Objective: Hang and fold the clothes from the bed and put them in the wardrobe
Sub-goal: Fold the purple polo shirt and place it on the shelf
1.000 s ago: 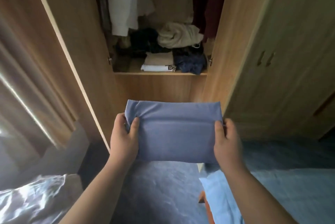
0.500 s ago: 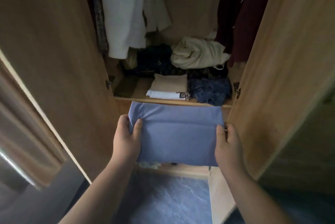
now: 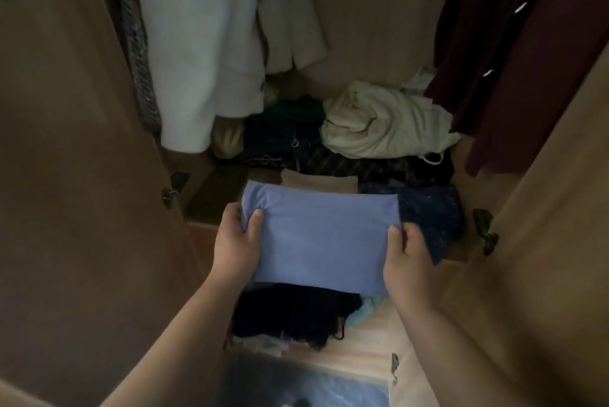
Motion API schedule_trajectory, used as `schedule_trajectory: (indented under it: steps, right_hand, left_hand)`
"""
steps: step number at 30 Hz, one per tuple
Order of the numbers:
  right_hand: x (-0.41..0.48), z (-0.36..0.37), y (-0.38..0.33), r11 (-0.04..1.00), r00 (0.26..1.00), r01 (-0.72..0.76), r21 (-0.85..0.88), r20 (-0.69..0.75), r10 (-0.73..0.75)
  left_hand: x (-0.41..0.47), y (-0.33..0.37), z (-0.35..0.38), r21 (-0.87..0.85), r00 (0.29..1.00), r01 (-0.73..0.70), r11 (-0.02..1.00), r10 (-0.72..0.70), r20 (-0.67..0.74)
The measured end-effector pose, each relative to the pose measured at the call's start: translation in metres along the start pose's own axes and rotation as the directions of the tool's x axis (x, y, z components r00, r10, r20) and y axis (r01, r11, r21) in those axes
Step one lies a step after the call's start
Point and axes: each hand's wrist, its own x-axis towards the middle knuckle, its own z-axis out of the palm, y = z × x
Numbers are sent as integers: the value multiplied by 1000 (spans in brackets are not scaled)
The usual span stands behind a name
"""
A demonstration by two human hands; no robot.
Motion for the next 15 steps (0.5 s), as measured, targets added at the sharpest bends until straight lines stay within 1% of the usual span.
schedule_trajectory:
  steps: [2, 3, 6, 9, 12, 15]
  right_hand:
    - [33, 22, 1, 1000, 1000, 17, -20, -26, -17]
    - [49, 35, 2, 999, 999, 21, -37, -44, -22]
    - [90, 71, 4, 996, 998, -25, -83, -60, 20]
    - [124, 100, 10, 991, 997, -56, -120, -57, 50]
    - [151, 115, 12, 981, 997, -74, -180, -48, 66]
    - [171, 122, 15, 962, 996, -86, -260, -36, 79]
  left_hand:
    - [39, -8, 19, -24, 999, 35, 999, -34, 22]
    - [60, -11, 27, -26, 999, 28, 999, -27, 34]
    - [119, -20, 49, 4, 996, -22, 1000, 21, 89]
    - [169, -28, 67, 38, 991, -1, 999, -5, 136]
    - [199, -34, 83, 11, 988, 23, 1000, -25, 155]
    - [221, -39, 94, 57, 989, 1, 998, -10, 146]
